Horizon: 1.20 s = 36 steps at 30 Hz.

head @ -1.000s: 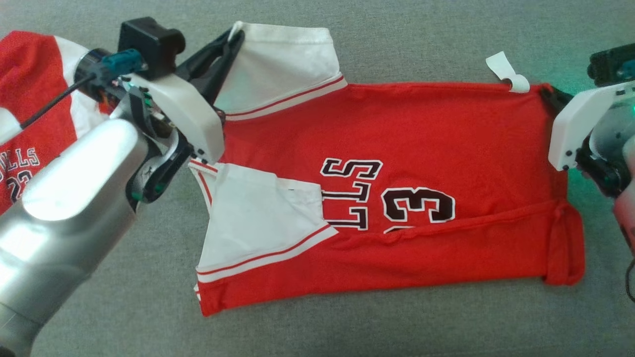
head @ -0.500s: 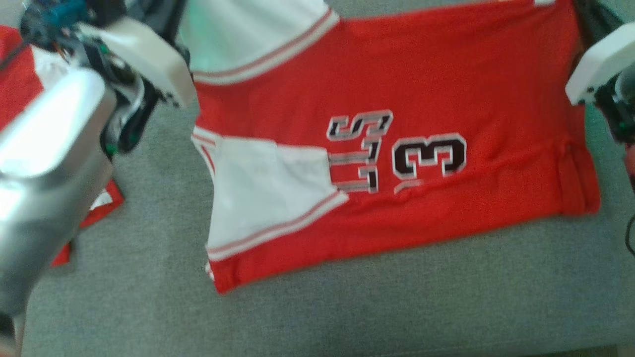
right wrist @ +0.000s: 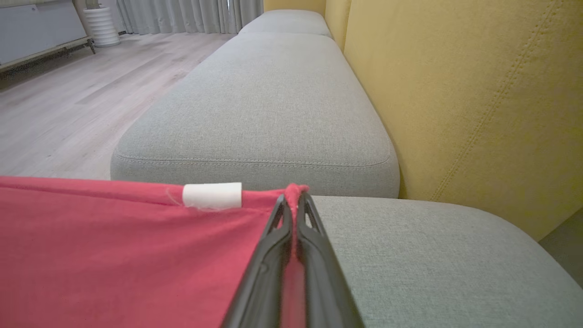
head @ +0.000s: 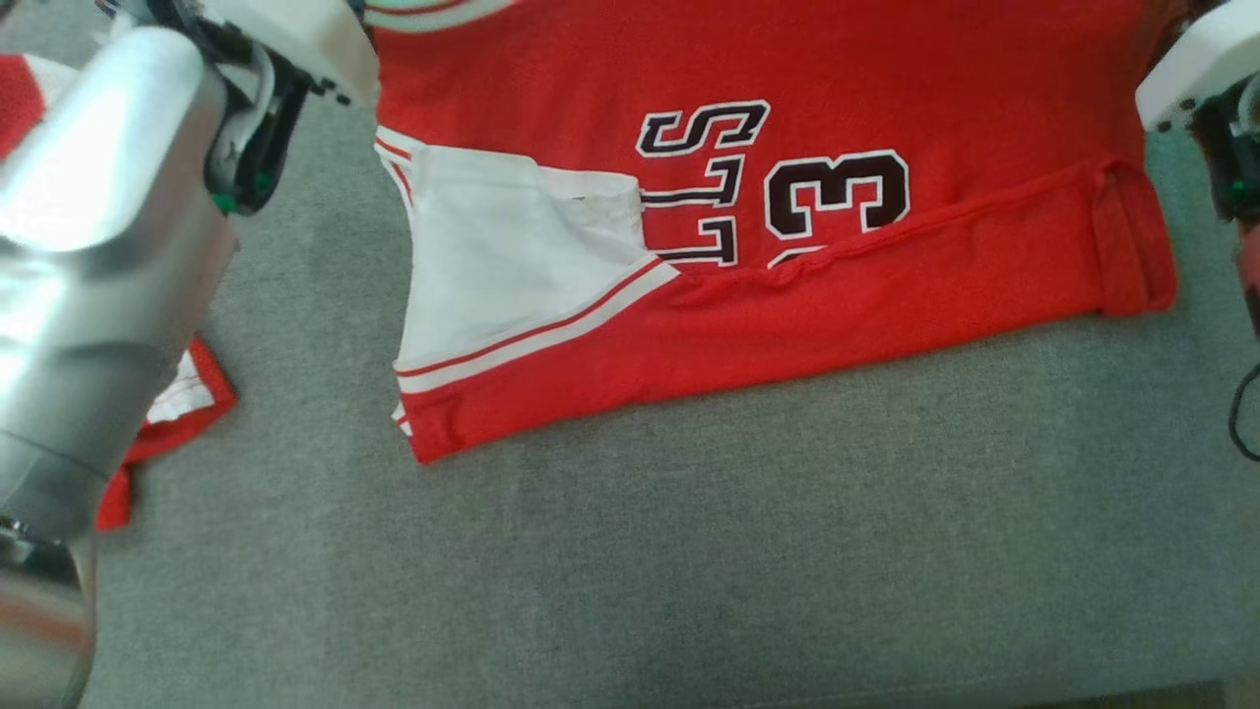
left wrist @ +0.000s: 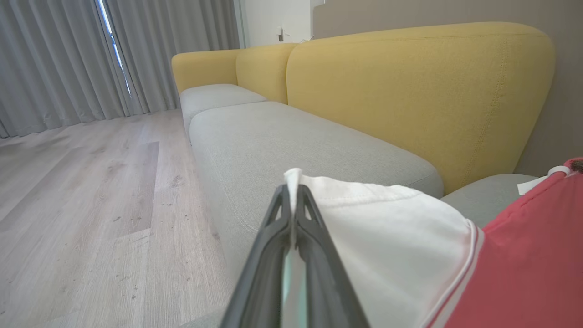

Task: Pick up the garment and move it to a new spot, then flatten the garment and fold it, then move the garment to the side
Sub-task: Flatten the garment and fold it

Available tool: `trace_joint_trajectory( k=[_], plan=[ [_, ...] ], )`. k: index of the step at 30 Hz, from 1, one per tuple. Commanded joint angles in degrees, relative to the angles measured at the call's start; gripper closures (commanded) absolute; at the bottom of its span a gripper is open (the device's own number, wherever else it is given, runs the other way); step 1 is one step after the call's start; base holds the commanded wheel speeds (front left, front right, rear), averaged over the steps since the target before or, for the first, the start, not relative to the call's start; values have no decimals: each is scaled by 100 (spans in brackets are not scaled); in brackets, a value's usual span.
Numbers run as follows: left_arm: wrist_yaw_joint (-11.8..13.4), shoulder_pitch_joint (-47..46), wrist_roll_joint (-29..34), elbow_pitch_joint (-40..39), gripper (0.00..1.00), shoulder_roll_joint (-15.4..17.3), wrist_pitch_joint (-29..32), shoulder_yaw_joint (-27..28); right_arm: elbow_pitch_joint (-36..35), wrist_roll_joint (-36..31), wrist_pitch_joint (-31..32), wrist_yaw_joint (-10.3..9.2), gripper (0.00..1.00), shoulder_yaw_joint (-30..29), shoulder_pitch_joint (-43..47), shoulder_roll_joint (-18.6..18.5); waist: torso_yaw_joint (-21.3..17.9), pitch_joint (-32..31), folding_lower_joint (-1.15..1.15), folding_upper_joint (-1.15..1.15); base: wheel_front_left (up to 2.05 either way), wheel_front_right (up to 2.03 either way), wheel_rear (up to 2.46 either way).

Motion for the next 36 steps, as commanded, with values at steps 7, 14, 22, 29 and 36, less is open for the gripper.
trace_joint_trajectory(
  k=[7, 14, 22, 29, 36],
  plan=[
    [-229, 293, -84, -181, 100, 250, -58, -26, -139, 462, 7, 37, 100, 399, 496, -203, 232, -388, -1, 0, 0, 0, 0],
    [-247, 957, -205, -906, 100, 578, 245, -255, -413, 968, 394, 37, 100, 848, 1035, -577, 404, -739, -1, 0, 0, 0, 0],
    [-9, 1857, -148, -2110, 100, 1237, 908, -736, -892, 1470, 1353, 37, 100, 1533, 1635, -1109, 420, -1083, -1, 0, 0, 0, 0],
    [247, 2457, -134, -3042, 100, 1760, 1385, -1064, -1511, 1859, 2170, 37, 100, 1883, 1936, -1647, 366, -1214, -1, 0, 0, 0, 0],
    [441, 2725, -200, -3455, 100, 1912, 1579, -1171, -1874, 2056, 2547, 37, 100, 1869, 2123, -1906, 318, -1296, -1, 0, 0, 0, 0]
  ],
)
